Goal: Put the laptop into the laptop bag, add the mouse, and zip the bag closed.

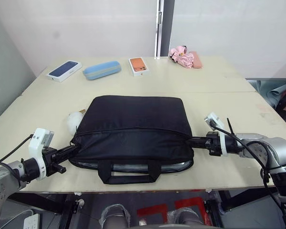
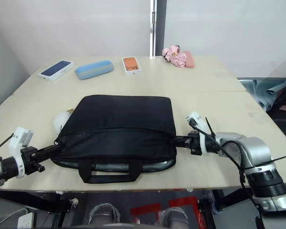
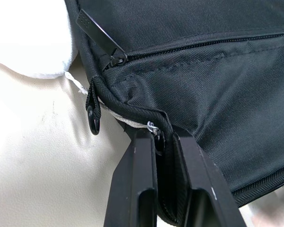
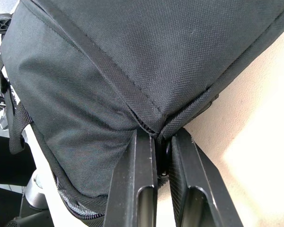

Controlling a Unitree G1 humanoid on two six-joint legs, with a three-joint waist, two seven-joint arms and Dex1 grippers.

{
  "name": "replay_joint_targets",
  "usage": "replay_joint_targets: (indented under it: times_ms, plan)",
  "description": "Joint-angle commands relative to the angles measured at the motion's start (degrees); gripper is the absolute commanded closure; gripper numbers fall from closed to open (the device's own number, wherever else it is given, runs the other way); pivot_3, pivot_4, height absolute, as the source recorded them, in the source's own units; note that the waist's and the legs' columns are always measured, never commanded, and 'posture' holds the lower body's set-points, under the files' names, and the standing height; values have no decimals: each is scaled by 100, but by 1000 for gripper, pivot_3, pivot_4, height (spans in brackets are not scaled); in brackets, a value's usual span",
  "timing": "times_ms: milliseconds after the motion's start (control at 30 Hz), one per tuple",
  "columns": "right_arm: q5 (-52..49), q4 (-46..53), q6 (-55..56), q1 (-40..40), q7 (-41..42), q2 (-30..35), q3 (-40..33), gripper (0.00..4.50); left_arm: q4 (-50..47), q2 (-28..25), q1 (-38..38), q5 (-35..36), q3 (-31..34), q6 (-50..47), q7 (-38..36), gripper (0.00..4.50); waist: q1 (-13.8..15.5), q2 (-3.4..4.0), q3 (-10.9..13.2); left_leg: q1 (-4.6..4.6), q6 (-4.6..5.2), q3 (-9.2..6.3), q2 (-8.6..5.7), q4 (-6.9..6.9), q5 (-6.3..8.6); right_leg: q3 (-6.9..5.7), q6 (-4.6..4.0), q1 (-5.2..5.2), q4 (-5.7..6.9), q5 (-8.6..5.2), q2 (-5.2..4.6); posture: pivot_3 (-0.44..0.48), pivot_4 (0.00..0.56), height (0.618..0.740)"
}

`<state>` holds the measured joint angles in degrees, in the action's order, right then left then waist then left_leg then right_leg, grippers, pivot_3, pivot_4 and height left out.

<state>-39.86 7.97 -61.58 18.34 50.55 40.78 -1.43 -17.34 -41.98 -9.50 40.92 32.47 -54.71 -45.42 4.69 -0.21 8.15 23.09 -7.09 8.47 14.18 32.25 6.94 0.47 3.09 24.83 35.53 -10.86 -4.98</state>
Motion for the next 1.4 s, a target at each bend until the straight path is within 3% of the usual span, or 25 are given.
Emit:
replay_joint_targets:
  times_ms: [33, 567, 633, 700, 733, 767, 967, 1000, 1367, 1400]
  plan:
    - [-148, 329, -32, -53, -26, 82, -230, 4483, -107, -123, -89, 152, -62, -25, -126, 4500, 2, 0, 0, 0, 0, 0, 0, 0, 0, 0, 0, 0, 0, 0, 0, 0, 150, 740]
    - [-157, 405, -98, -56, -64, 88, -193, 4483, -38, -249, -140, 41, -151, 155, -198, 4500, 10, 0, -1, -2, 0, 1, 0, 1, 0, 1, 0, -2, 2, 0, 0, 0, 150, 740]
    - [-119, 356, -50, -46, -80, 93, -217, 3583, -26, -279, -180, 31, -132, 190, -202, 3527, 8, -1, -1, -3, 1, 0, 0, 2, 0, 1, 0, -3, 2, 0, 0, 0, 150, 740]
    - [-108, 332, -23, -41, -76, 111, -232, 2987, -15, -308, -220, 38, -115, 208, -214, 2916, 7, -1, -2, -5, 1, 2, -1, 2, 0, 3, 0, -3, 3, 0, 0, 0, 150, 740]
    - [-107, 324, -16, -37, -72, 119, -234, 2853, -11, -316, -228, 44, -112, 212, -218, 2814, 10, -1, -2, -7, 1, 2, -1, 2, 0, 4, 0, -4, 4, 0, 0, 0, 150, 740]
    - [-125, 321, -3, -42, -30, 144, -254, 2286, 9, -331, -257, 31, -98, 231, -241, 2230, 16, -1, -2, -9, 1, 2, -1, 2, 0, 3, 0, -5, 8, 0, 0, 0, 150, 740]
    - [-56, 200, 131, -4, 74, 254, -277, 204, 187, -426, -271, -44, -44, 349, -350, 69, 48, 0, -3, -14, 1, 3, -1, 7, 0, 8, 0, -6, 15, 0, 0, 0, 150, 740]
    - [-34, 152, 155, 36, 53, 246, -284, 36, 253, -446, -223, -63, -49, 385, -355, 2, 51, -1, -3, -14, 1, 4, -1, 7, 0, 8, 0, -6, 15, 0, 0, 0, 150, 740]
    - [-30, 40, 99, 175, 20, 204, -122, 36, 616, -475, 191, -116, -545, 397, -343, 2, 71, -1, -7, -14, 1, 4, -2, 12, -1, 10, -1, -6, 19, 1, -1, 0, 150, 740]
    - [-16, 23, 108, 184, -25, 172, -134, 269, 646, -473, 203, -143, -574, 430, -334, 0, 71, -1, -7, -14, 1, 3, -2, 12, -1, 9, -1, -6, 20, 1, -1, 0, 150, 740]
